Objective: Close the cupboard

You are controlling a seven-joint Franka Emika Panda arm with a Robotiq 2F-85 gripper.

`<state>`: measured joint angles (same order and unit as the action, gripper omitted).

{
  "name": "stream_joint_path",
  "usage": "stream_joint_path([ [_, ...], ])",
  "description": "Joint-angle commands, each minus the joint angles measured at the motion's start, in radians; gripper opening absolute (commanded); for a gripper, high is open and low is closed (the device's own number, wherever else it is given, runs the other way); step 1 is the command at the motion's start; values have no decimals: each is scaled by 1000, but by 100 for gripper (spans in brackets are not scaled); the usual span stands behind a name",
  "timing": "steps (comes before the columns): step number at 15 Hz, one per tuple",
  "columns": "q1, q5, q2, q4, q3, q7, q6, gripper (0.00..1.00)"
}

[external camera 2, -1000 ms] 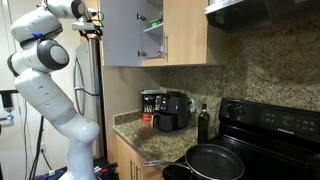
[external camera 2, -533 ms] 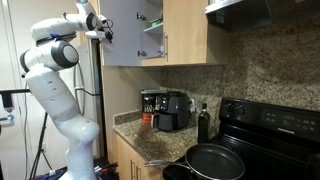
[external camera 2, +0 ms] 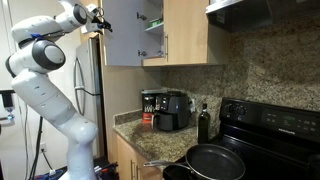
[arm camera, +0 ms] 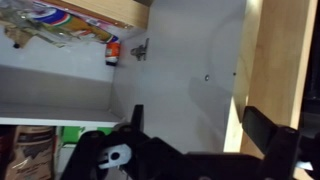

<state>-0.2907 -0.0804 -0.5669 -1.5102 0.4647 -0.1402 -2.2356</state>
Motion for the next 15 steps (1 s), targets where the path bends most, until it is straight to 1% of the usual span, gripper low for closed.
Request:
stream_joint_path([
  [1,51,-24,-122,-104,-135,60,23,100],
  [4,112,-47,-179,-204,-252,107,20,100],
  [5,125,-44,-188,-228,-281,119,67,100],
  [6,122,-17,-194,-231,-290,117,147,100],
  [7,133,-10,-204,-234,-290,108,213,100],
  [8,114,23,-213,-212,-287,98,310,100],
  [10,58,130,-248,-162,-289,85,456,100],
  [12,28,233,-280,-100,-269,54,595,100],
  [15,-11,399,-313,11,-239,-16,748,100],
])
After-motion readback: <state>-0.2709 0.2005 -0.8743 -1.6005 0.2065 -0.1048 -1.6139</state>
